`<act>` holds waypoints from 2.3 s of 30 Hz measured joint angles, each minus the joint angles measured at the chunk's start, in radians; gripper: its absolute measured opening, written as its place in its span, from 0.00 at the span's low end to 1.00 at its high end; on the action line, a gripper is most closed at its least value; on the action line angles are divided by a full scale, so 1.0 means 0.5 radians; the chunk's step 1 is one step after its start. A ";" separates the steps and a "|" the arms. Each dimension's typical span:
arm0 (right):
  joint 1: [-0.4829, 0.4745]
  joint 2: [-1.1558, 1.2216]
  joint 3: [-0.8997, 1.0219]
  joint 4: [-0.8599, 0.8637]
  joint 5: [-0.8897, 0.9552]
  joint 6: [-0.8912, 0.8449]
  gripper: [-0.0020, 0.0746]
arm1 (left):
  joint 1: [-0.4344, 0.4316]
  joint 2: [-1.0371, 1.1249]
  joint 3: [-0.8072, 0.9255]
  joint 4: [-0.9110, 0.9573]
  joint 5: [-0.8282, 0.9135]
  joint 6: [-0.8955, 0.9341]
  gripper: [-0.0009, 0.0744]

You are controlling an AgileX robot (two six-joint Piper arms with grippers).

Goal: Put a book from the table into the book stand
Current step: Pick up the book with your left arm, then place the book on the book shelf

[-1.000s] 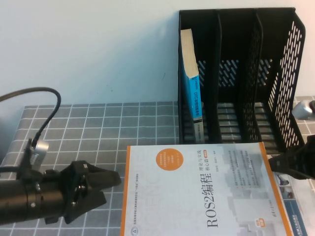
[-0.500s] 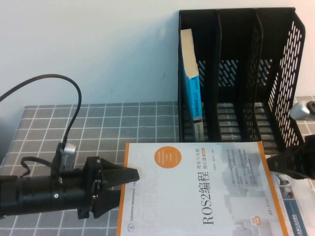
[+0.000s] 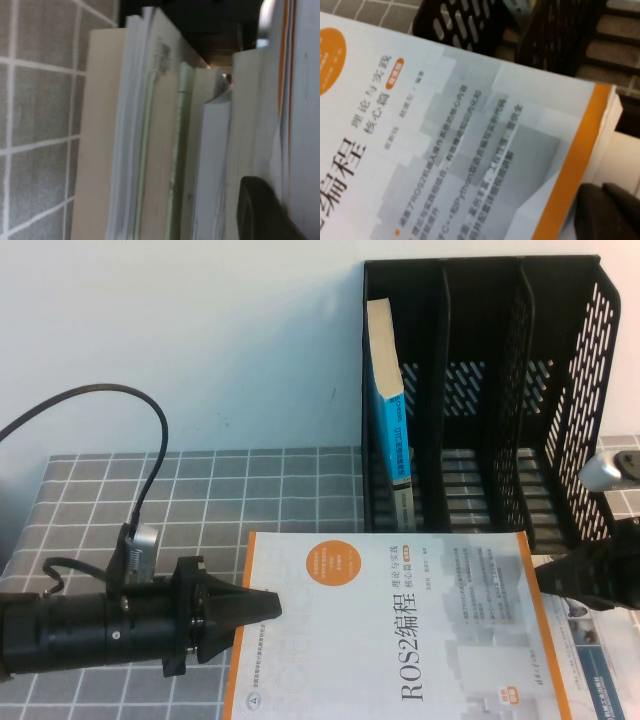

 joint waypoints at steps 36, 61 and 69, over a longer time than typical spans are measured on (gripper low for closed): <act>0.002 -0.681 0.000 -0.872 0.270 0.572 0.02 | -0.774 -0.050 -2.787 2.103 -0.367 -2.369 0.15; 0.002 -0.681 0.000 -0.872 0.308 0.573 0.02 | -1.254 0.418 -3.114 3.342 -0.553 -3.302 0.15; 0.002 -0.681 0.000 -0.856 0.314 0.576 0.02 | -1.302 0.442 -3.114 3.324 -0.428 -3.332 0.15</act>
